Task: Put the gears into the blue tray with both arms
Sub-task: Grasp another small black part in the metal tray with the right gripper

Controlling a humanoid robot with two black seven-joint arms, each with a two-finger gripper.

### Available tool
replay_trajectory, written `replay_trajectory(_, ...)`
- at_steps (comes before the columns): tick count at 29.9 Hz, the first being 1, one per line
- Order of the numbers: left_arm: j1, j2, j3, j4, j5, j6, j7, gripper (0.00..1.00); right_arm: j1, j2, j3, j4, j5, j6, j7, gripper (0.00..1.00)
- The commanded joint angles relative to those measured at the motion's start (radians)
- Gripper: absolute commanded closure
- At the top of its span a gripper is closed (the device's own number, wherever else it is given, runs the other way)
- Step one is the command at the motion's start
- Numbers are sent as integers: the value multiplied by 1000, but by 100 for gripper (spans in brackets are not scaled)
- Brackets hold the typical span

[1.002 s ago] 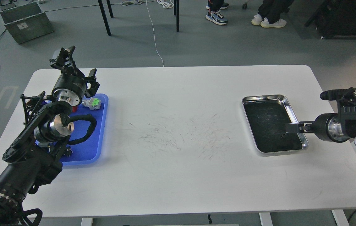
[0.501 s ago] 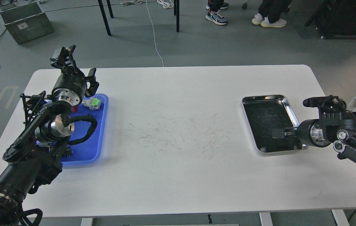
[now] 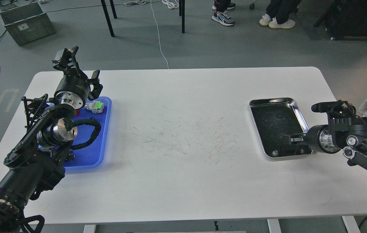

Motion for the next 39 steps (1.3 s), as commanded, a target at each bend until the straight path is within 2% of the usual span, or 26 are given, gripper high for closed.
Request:
replay_trajectory(1, 0, 2, 0, 0, 0, 0, -6, 2, 0, 1, -5, 0, 0, 2, 2, 31)
replay_trajectory(9, 2, 5, 0, -2, 0, 0, -6, 2, -3, 10, -5, -31, -1, 2, 2, 34)
replay_trajectory(18, 0, 5, 0, 0, 0, 0, -6, 2, 0, 13, -16, -34, -1, 2, 2, 50)
replay_trajectory(21, 0, 6, 0, -2, 0, 0, -6, 2, 1, 10, -18, -34, -3, 3, 8, 61)
replay_trajectory(22, 0, 6, 0, -2, 0, -2, -6, 2, 3, 10, -18, -34, -3, 5, 11, 69)
replay_trajectory(24, 0, 8, 0, -2, 0, 0, -6, 2, 7, 9, -19, -34, -3, 8, 14, 80)
replay_trajectory(26, 0, 8, 0, -2, 0, 0, -6, 2, 11, 7, -19, -34, -3, 11, 20, 89)
replay_trajectory(28, 0, 8, -2, -2, 0, 0, -6, 2, 12, 7, -19, -34, -3, 12, 28, 93)
replay_trajectory(32, 0, 9, -2, -2, 0, 0, -6, 2, 14, 6, -18, -31, -1, 14, 31, 98)
replay_trajectory(39, -1, 9, 0, -1, 1, 0, -6, 2, 35, 6, -16, -11, 0, 14, 32, 99)
